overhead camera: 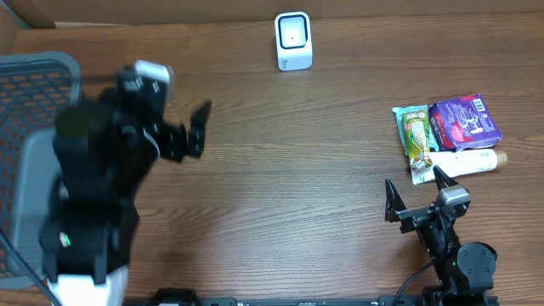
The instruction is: Scan the item barcode
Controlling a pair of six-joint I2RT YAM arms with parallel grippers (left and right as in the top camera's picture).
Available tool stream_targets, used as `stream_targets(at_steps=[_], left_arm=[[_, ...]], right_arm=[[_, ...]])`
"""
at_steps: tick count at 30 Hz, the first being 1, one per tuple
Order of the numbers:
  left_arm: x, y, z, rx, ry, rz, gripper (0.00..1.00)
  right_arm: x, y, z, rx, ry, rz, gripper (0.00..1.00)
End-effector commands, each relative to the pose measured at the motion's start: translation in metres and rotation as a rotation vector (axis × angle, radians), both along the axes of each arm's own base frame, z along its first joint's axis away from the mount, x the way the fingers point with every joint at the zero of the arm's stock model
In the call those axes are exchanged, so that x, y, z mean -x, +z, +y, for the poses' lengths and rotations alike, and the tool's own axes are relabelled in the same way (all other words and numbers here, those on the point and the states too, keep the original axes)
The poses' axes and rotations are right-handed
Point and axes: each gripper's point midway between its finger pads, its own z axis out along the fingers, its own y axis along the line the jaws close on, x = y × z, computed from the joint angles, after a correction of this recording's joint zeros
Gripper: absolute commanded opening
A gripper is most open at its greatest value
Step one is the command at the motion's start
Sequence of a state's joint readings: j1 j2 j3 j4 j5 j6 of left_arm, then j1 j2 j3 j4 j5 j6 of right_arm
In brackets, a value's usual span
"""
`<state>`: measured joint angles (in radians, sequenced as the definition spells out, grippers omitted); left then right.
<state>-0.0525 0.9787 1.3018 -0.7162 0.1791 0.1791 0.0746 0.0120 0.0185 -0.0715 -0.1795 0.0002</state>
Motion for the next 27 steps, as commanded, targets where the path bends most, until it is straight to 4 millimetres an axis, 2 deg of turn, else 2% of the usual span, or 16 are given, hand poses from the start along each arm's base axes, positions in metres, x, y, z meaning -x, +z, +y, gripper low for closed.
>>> stream_targets(at_steps=[1, 8, 15, 21, 27], left_arm=[[0.021, -0.022, -0.006, -0.075, -0.082, -0.094, 1.0], [0.046, -0.06, 0.012, -0.048, 0.03, -0.327, 0.99], [0.062, -0.108, 0.035, 0.005, 0.162, -0.461, 1.0], [0.068, -0.143, 0.051, -0.005, 0.239, -0.484, 1.0], [0.066, -0.17, 0.057, -0.012, 0.261, -0.459, 1.0]], right_arm=[[0.001, -0.002, 0.002, 0.0, 0.011, -0.004, 1.0], [0.001, -0.002, 0.003, 0.0, 0.012, -0.004, 1.0], [0.001, -0.002, 0.002, 0.0, 0.011, -0.004, 1.0], [0.001, -0.002, 0.002, 0.0, 0.011, -0.004, 1.0], [0.001, -0.002, 0.002, 0.0, 0.011, -0.004, 1.0]])
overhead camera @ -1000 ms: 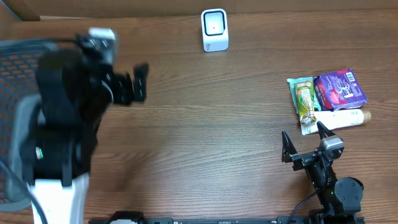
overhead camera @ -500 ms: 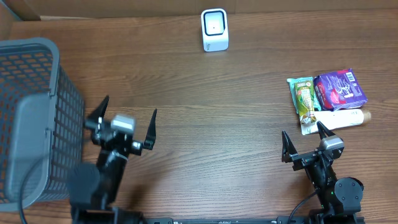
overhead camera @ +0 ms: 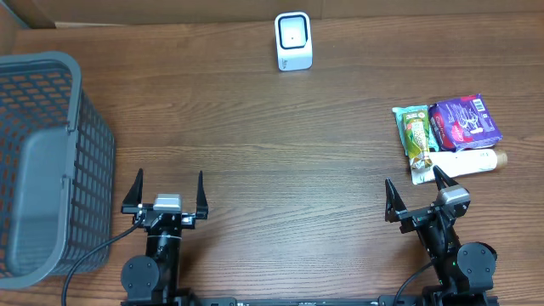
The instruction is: Scan the item barcode
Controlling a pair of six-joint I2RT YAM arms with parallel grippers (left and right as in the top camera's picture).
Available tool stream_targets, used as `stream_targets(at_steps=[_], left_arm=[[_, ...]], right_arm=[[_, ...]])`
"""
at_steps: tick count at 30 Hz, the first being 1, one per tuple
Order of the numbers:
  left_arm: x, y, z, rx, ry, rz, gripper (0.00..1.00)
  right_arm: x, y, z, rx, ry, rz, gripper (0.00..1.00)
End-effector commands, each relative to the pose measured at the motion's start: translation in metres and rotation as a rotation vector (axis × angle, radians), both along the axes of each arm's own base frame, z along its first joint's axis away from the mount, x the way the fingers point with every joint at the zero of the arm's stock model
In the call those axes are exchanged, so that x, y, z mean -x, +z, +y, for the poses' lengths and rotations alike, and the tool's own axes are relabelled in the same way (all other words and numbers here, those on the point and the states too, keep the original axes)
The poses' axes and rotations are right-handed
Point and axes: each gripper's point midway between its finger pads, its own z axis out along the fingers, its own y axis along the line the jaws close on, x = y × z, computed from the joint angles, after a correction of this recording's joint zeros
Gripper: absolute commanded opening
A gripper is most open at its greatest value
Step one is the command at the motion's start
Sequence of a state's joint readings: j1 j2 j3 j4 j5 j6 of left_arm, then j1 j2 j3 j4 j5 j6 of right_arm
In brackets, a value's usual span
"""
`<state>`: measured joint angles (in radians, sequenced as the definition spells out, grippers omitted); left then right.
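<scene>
A white barcode scanner [overhead camera: 293,41] stands at the far edge of the table, its window facing the front. At the right lie three items: a green packet [overhead camera: 415,138], a purple packet [overhead camera: 464,121] and a white tube [overhead camera: 466,161]. My left gripper [overhead camera: 168,191] rests low at the front left, open and holding nothing. My right gripper [overhead camera: 415,194] sits at the front right, open as well, just in front of the white tube and not touching it.
A grey mesh basket [overhead camera: 47,161] takes up the left edge of the table, close to my left arm. Cardboard walls run along the back. Bare wooden tabletop lies between the scanner and both arms.
My left arm was raised high over the basket's right side, blurred and blocking the view. Now it is folded down at the front left with its gripper open. The right arm and items are unchanged.
</scene>
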<state>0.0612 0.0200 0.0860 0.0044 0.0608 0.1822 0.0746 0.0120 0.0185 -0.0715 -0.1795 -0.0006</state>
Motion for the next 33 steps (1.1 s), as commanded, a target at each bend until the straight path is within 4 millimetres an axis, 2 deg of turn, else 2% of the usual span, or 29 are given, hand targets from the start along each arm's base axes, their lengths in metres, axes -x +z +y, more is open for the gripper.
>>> stream_targets(at_steps=[1, 5, 10, 33], left_arm=[[-0.002, -0.013, 0.006, 0.02, 0.029, 0.013, 1.0], [-0.005, -0.039, 0.009, 0.024, 0.044, 0.075, 1.0], [-0.004, -0.057, 0.01, 0.028, 0.052, 0.149, 0.99], [-0.004, -0.056, 0.01, 0.032, 0.051, 0.146, 0.99]], right_arm=[[0.001, -0.002, 0.002, -0.001, 0.011, -0.003, 1.0], [0.001, -0.002, 0.002, -0.001, 0.011, -0.003, 1.0], [0.001, -0.002, 0.002, -0.001, 0.011, -0.003, 1.0], [0.001, -0.002, 0.002, -0.001, 0.011, -0.003, 1.0]])
